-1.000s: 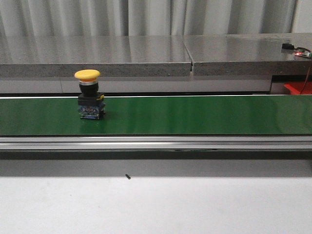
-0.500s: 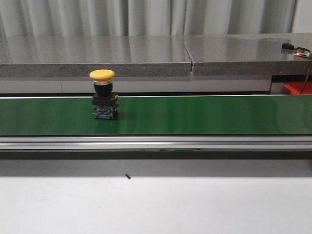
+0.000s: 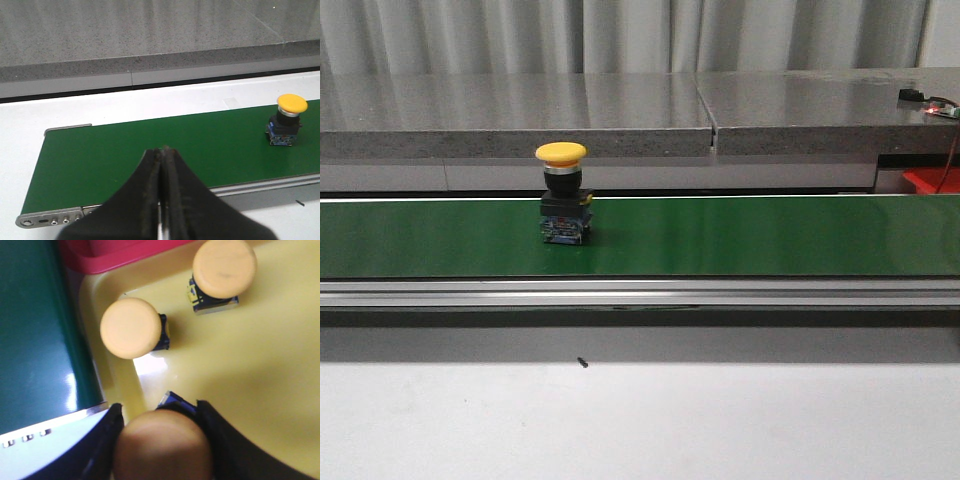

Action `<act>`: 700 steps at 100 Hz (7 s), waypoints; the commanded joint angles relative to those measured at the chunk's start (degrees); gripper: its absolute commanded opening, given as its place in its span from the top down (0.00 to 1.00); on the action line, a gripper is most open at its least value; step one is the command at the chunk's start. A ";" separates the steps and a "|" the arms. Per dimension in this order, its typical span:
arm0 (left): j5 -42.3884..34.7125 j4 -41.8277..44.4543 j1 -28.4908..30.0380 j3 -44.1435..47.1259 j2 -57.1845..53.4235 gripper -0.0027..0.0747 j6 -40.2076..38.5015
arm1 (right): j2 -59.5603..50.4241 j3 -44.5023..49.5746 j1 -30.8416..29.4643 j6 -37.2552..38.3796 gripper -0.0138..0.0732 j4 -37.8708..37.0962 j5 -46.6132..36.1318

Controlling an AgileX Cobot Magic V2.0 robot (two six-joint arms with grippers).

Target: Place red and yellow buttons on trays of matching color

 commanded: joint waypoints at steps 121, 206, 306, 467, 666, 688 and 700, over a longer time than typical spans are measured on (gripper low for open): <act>-4.15 -0.94 -0.45 -1.57 0.39 0.99 -0.29 | 5.75 -0.95 -1.89 2.10 0.26 0.72 -4.53; -4.15 -0.94 -0.45 -1.57 0.39 0.99 -0.29 | -12.78 -1.24 28.30 -1.19 0.26 1.33 -5.27; -4.15 -0.94 -0.45 -1.57 0.39 0.99 -0.29 | 11.43 -23.89 49.45 -2.74 0.26 0.89 1.70; -4.15 -0.94 -0.45 -1.57 0.39 0.99 -0.29 | -2.77 -28.89 13.10 3.34 0.67 -3.95 21.68; -4.15 -0.94 -0.45 -1.57 0.39 0.99 -0.29 | 16.93 -15.09 -13.51 -4.84 0.67 5.19 2.09; -4.15 -0.94 -0.45 -1.57 0.39 0.99 -0.29 | 19.18 -15.09 -13.51 -4.83 0.67 5.19 3.02; -4.15 -0.94 -0.45 -1.57 0.39 0.99 -0.29 | 20.22 -15.09 -13.51 -4.83 0.67 5.19 3.43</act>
